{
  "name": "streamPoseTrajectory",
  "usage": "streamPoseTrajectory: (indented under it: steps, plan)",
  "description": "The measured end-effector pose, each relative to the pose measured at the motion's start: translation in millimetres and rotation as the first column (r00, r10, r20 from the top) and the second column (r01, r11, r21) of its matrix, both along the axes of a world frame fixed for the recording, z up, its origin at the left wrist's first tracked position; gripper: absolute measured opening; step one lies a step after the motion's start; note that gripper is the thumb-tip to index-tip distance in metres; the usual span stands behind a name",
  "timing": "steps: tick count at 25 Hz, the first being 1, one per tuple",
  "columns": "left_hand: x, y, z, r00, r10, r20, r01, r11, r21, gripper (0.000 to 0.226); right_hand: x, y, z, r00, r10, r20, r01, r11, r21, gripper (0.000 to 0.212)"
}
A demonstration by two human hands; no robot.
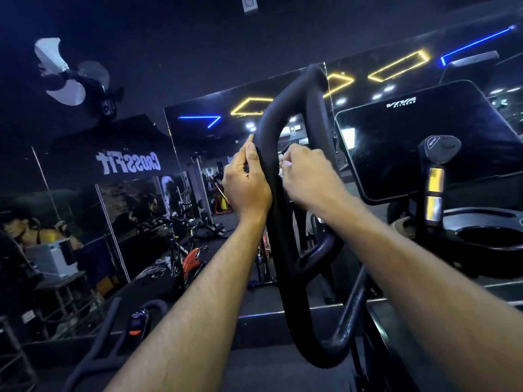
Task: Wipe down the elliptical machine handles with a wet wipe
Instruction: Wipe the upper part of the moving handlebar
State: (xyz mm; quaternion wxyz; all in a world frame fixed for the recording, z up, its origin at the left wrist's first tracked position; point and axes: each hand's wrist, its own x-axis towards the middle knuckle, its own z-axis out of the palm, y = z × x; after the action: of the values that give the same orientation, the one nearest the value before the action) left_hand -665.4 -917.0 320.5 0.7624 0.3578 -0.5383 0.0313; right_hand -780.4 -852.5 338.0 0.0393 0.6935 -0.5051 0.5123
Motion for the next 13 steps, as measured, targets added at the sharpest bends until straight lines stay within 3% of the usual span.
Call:
streamPoseTrajectory:
  steps: [4,9,13]
  plan:
    - [0.1,-1.8,-0.4,1.000,0.005,-0.008,-0.005,1.000,-0.012,0.040,-1.3,0.6,-12.5,0.990,-0.002,-0.144,0.016,0.995,0.100,0.018]
    - [1.3,-3.0,-0.8,1.000,0.014,0.010,-0.014,1.000,-0.022,0.040,2.1,4.4,-10.8,0.999,0.030,-0.026,-0.030,1.000,0.008,0.018]
    - [2.5,-3.0,1.0,0.993,0.103,0.065,-0.102,0.995,-0.012,0.041,5.6,9.8,-22.8,0.992,0.016,-0.124,0.002,0.989,0.146,0.022]
